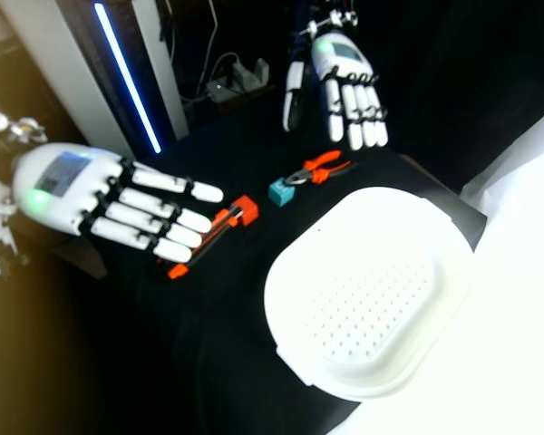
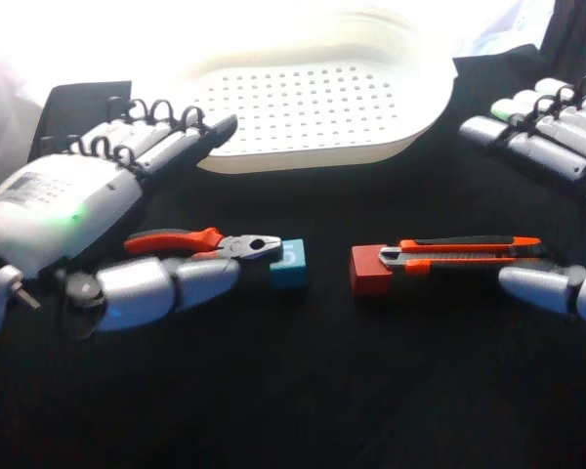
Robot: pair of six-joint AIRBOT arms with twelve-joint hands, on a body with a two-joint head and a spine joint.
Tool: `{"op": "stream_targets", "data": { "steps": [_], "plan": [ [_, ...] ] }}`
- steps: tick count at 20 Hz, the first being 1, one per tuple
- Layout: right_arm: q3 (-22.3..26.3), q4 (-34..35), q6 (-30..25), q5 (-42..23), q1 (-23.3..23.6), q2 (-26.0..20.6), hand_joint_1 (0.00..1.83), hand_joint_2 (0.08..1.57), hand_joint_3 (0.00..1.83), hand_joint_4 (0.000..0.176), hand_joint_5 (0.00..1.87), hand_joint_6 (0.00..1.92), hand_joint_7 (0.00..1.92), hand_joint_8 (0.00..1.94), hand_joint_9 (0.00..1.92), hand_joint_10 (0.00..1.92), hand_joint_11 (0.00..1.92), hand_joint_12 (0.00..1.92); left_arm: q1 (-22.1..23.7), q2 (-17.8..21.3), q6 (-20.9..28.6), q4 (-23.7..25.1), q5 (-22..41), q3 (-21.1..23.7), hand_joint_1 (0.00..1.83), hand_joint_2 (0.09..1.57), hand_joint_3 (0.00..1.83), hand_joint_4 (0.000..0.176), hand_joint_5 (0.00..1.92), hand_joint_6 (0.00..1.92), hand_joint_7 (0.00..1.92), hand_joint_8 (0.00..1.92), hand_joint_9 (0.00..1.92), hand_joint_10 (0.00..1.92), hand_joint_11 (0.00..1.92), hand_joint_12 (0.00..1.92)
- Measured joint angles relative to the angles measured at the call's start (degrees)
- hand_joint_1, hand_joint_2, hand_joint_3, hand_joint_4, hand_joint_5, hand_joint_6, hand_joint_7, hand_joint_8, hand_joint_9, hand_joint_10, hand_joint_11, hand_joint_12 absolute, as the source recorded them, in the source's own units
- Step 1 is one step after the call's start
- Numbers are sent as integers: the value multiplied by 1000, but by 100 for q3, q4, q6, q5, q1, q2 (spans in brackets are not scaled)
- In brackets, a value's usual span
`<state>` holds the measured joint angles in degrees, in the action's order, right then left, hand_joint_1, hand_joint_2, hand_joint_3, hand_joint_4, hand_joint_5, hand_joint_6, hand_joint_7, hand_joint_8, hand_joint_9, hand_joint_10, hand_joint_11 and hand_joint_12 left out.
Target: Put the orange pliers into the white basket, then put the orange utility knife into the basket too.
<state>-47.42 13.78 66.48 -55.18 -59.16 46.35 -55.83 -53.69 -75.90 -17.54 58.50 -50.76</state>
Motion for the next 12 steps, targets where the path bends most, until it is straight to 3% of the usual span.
{"op": "stream_targets", "data": {
  "steps": [3, 5, 6, 8, 9, 10, 11, 12],
  "plan": [
    [-39, 44, 4, 4, 0, 46, 378, 1210, 0, 51, 0, 0, 0, 0, 0, 0, 0, 0, 63, -48, -37, 7, -52, -28, 316, 1194, 10, 69, 0, 0, 0, 0, 0, 0, 0, 0],
    [-39, 17, 4, 13, 0, 68, 364, 1208, 0, 37, 0, 0, 0, 0, 0, 0, 0, 0, 66, -48, -42, 24, -160, -28, 324, 1186, 4, 70, 0, 0, 0, 0, 0, 0, 0, 0],
    [-39, 17, 4, 15, 0, 72, 344, 1212, 2, 46, 0, 0, 0, 0, 0, 0, 0, 0, 66, -48, -42, 15, -170, -26, 327, 1186, 4, 74, 0, 0, 0, 0, 0, 0, 0, 0],
    [-42, 35, 4, 15, 0, 72, 354, 1214, 2, 49, 0, 0, 0, 0, 0, 0, 0, 0, 55, -48, -42, -22, -170, -9, 359, 1196, 6, 63, 0, 0, 2, 1, 17, 7, 0, 0],
    [-42, 37, 4, 15, 0, 72, 340, 1220, 4, 52, 0, 0, 0, 0, 0, 0, 0, 0, 46, -48, -44, -9, -188, -9, 454, 1201, 0, 23, 69, 12, 99, 22, 77, 126, 0, 342],
    [-42, 42, 4, 17, 0, 72, 310, 1225, 6, 68, 0, 0, 0, 0, 0, 0, 0, 0, 17, -63, -44, -72, -249, -11, 542, 1165, 0, 7, 138, 24, 178, 44, 92, 286, 0, 946],
    [-42, 44, 7, 17, 0, 72, 325, 1226, 5, 67, 0, 0, 0, 0, 0, 0, 0, 0, 11, -122, -42, -157, -299, -48, 600, 1145, 0, 2, 176, 21, 222, 51, 18, 625, 0, 1288],
    [-46, 63, 4, 9, 0, 85, 308, 1229, 5, 47, 0, 0, 0, 0, 0, 0, 0, 0, -11, -249, -46, -295, -568, -140, 669, 1147, 0, 0, 202, 22, 258, 64, 0, 812, 0, 1404]
  ]
}}
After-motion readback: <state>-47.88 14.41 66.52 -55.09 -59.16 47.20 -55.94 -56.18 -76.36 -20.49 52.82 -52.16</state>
